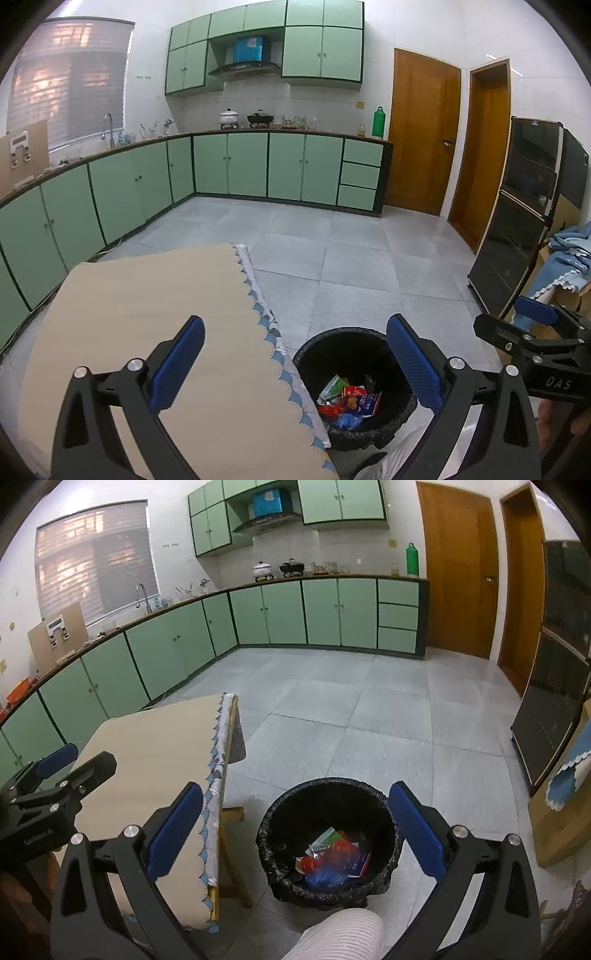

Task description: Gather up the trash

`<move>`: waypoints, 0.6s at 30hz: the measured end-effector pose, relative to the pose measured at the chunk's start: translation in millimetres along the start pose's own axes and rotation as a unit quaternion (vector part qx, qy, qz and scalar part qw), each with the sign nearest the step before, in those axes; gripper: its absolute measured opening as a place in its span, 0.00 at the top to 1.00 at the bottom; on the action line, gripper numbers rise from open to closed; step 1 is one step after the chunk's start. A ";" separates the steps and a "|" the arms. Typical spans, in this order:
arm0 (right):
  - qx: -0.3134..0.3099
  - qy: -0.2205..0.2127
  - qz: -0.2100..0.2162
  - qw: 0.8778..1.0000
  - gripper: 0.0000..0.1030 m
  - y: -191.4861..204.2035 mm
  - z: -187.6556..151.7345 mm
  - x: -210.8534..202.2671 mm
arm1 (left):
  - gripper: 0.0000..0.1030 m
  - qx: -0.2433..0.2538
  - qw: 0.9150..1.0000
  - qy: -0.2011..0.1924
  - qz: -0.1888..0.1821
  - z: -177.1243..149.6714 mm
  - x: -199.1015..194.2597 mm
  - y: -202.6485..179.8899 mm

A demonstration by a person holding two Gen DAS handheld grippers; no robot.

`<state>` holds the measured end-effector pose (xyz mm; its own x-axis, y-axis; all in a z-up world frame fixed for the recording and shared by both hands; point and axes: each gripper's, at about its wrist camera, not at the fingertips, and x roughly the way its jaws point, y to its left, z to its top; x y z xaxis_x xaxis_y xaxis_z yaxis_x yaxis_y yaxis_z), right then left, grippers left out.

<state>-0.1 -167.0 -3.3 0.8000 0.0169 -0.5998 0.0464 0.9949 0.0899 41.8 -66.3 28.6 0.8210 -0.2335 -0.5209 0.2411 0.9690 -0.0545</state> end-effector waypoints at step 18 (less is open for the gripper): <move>-0.013 -0.017 0.012 1.000 0.05 21.8 -6.9 -26.8 | 0.06 -0.001 1.000 -0.021 0.006 -10.7 -32.8 10.8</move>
<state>-24.7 -145.1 9.3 0.8209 0.0385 -0.5698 0.0108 0.9965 0.0828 12.0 -47.3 35.9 0.8451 -0.2242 -0.4853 0.2297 0.9720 -0.0491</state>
